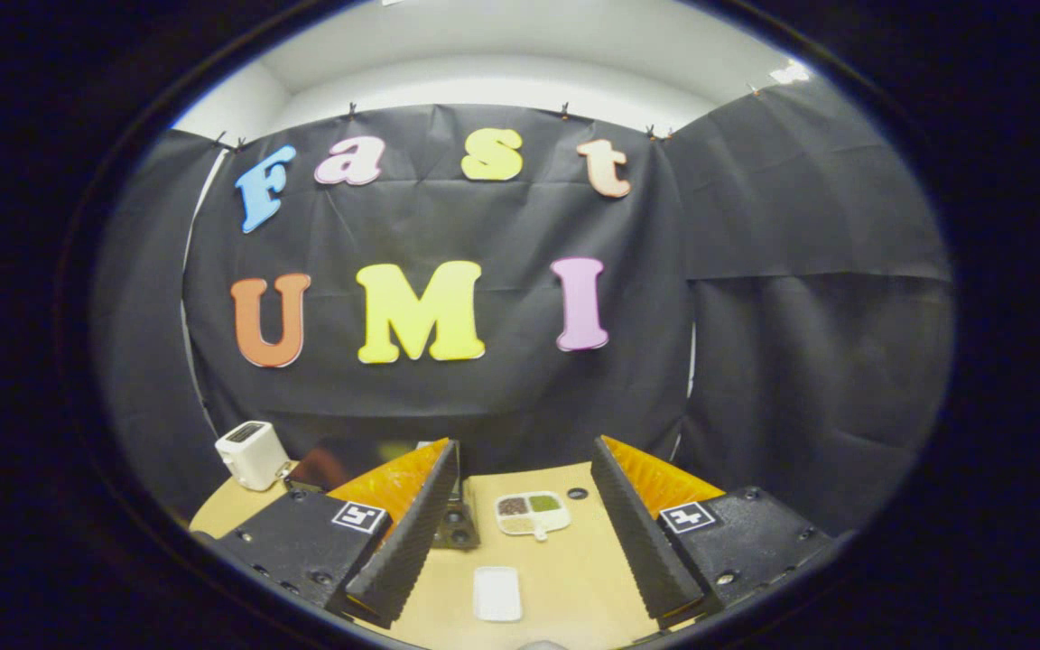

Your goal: Open the toaster oven, put the food inside, and close the toaster oven door.

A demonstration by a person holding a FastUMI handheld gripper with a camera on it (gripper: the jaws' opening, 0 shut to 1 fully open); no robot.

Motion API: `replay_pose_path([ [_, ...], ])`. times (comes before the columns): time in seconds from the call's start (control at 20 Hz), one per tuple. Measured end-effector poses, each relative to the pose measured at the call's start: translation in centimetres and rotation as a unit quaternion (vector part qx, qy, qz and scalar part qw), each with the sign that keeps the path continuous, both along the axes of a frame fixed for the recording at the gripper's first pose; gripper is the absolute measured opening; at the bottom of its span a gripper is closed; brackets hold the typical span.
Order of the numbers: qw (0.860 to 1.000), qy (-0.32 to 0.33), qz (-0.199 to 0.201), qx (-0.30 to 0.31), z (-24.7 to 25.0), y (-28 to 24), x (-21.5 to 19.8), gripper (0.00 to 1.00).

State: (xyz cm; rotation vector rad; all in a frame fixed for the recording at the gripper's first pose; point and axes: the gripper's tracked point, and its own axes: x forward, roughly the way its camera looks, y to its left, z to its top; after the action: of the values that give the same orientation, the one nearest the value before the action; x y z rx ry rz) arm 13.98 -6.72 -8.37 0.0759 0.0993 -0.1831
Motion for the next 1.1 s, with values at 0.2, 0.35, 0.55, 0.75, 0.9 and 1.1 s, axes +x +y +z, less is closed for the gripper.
replay_pose_path([
  [0.2,0.998,-0.019,-0.049,-0.024,2.7,-5.2,-4.4,0.98],
  [0.35,0.997,-0.029,-0.063,-0.03,3.8,-6.8,-7.0,1.0],
  [0.55,0.997,-0.038,-0.063,-0.038,4.3,-7.9,-8.6,1.0],
  [0.75,0.997,-0.039,-0.054,-0.035,4.1,-8.1,-9.2,1.0],
  [0.9,0.998,-0.037,-0.044,-0.032,4.0,-8.2,-9.4,1.0],
  [1.1,0.998,-0.038,-0.041,-0.014,3.6,-8.7,-9.7,1.0],
])
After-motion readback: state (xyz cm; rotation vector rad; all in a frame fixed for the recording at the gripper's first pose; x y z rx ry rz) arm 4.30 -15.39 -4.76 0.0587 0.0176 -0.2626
